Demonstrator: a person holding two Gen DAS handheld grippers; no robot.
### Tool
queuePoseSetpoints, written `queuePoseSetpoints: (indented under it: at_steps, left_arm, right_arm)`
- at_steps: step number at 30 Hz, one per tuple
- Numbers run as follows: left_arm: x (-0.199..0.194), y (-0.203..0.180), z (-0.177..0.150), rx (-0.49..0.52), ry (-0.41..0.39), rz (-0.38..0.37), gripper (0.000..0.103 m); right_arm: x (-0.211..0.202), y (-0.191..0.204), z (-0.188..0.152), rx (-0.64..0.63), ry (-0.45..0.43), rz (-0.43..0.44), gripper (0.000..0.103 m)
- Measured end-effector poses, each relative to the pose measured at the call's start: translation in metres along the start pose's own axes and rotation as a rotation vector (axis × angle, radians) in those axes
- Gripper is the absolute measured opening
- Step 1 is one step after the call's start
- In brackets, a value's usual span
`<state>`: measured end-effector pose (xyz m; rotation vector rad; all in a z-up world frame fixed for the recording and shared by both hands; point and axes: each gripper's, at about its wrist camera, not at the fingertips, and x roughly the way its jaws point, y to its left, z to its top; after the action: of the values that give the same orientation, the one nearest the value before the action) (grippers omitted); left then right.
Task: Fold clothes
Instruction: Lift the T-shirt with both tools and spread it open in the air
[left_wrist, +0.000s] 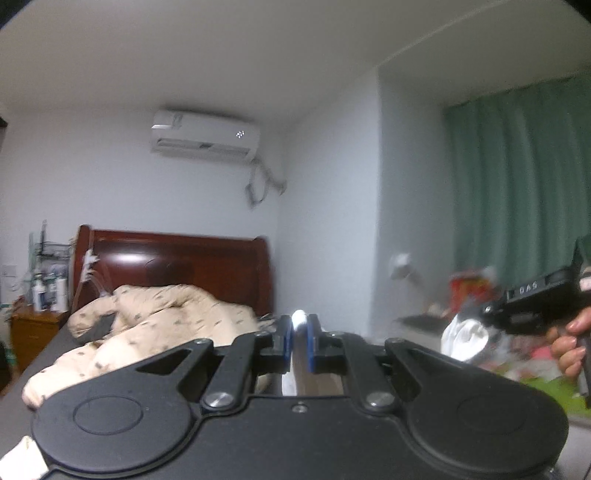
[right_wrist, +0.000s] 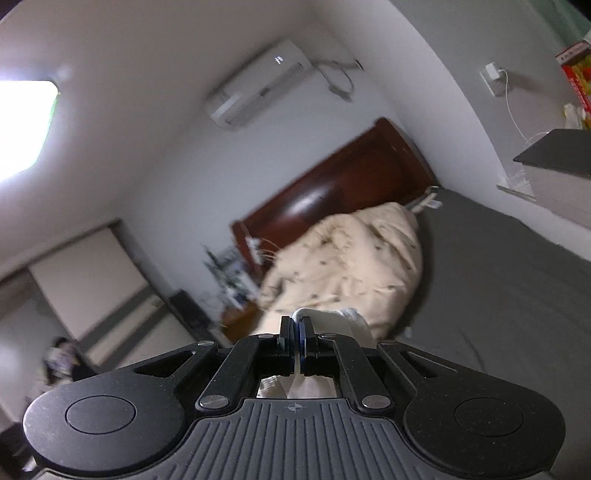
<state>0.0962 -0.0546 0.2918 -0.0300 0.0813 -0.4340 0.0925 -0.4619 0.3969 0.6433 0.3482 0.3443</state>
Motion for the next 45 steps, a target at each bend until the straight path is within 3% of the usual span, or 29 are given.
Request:
queuePoseSetpoints:
  at_steps: [5,11,16,19,21,23,27,33,38,41,45]
  left_arm:
    - [0.067,0.021,0.002,0.048,0.045,0.092,0.008]
    - [0.072,0.033,0.029,0.035,-0.021,0.12,0.008]
    - [0.076,0.042,0.052,0.024,-0.075,0.142,0.008]
    - [0.078,0.048,0.065,0.017,-0.108,0.156,0.008]
    - [0.066,0.043,0.055,0.048,-0.111,0.126,0.009]
    - [0.047,0.038,0.029,0.049,-0.092,0.08,0.009]
    - [0.007,0.03,-0.053,0.025,-0.007,0.031,0.008]
    - [-0.048,0.007,-0.208,0.059,0.219,0.003,0.008]
    - [-0.082,-0.01,-0.302,0.073,0.393,0.007,0.008]
    - [-0.091,-0.014,-0.339,0.083,0.452,0.013,0.008]
    - [-0.103,-0.018,-0.366,0.125,0.493,0.039,0.009]
  right_arm:
    - [0.089,-0.009,0.007,0.015,0.001,-0.087,0.002]
    - [0.164,-0.003,0.049,0.021,-0.1,-0.14,0.002]
    - [0.151,0.007,0.08,0.011,-0.226,-0.093,0.002]
    - [0.125,0.003,0.075,-0.001,-0.268,-0.062,0.002]
    - [0.112,-0.007,0.063,0.014,-0.264,-0.05,0.002]
    - [0.097,-0.022,0.038,0.032,-0.249,-0.04,0.002]
    - [0.06,-0.066,-0.052,0.05,-0.191,-0.039,0.002]
    - [0.018,-0.172,-0.232,0.321,-0.024,-0.157,0.002]
    - [-0.013,-0.224,-0.323,0.444,0.036,-0.259,0.002]
    - [-0.031,-0.253,-0.375,0.512,0.07,-0.32,0.002]
    - [-0.047,-0.259,-0.396,0.534,0.081,-0.374,0.003]
